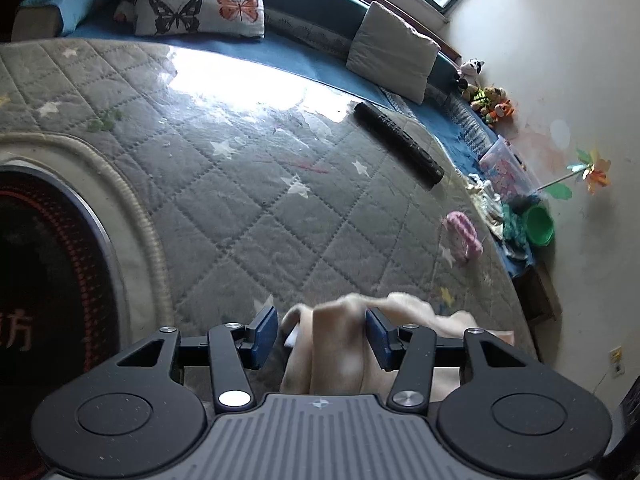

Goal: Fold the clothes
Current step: 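Lift the sweatshirt edge with the left gripper while the right gripper grasps the other edge, then fold the held sweatshirt over onto itself with both grippers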

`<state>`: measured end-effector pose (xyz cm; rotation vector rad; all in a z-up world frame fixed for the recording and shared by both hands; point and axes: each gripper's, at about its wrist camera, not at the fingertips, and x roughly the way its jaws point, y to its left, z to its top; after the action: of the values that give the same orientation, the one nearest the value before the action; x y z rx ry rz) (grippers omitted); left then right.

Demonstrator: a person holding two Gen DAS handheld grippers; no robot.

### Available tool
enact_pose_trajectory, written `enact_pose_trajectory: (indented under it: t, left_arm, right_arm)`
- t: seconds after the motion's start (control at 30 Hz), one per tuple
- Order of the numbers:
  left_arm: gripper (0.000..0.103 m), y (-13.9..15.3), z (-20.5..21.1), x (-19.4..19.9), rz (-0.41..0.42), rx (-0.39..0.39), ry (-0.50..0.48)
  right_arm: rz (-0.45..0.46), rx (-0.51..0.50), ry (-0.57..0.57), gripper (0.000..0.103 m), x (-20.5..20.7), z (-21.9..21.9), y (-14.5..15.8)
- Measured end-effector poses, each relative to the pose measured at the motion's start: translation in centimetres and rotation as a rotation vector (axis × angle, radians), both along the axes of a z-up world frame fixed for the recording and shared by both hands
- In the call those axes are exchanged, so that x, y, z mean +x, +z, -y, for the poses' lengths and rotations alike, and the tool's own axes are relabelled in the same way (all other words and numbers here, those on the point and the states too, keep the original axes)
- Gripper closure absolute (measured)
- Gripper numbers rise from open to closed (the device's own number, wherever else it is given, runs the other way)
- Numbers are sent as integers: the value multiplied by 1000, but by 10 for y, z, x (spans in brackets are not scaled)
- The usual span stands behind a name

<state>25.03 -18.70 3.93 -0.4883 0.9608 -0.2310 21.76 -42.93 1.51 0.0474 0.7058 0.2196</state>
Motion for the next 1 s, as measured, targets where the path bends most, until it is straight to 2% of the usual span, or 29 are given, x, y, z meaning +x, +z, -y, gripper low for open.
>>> enact_pose_trajectory:
  t: [0.17,0.23,0.37,0.47,0.6,0.87,0.93,1.0]
  left_arm:
    - [53,-6,-3,15,-16,-93,-7]
    - [61,-7,-4,17,-3,-138,-25]
    - [83,-9,-3,13,28,-196,-79]
    - [85,-4,-1,-1,89,-239,-151]
    - [85,1,6,-20,146,-242,-260]
    - [84,4,24,-43,221,-182,-441]
    - [84,2,27,-46,226,-158,-457]
    - [84,0,24,-45,215,-167,-441]
  right_arm:
    - [-9,3,2,72,8,-3,-7]
    - [-3,-2,5,71,7,-4,-7]
    - [6,-9,16,64,5,-6,-7]
    - [12,-12,18,61,4,-6,-8]
    - [15,-9,22,59,2,-6,-9]
    - [20,-19,25,59,3,-6,-10]
    - [21,-24,27,58,3,-7,-11]
    - [22,-25,27,57,3,-8,-11]
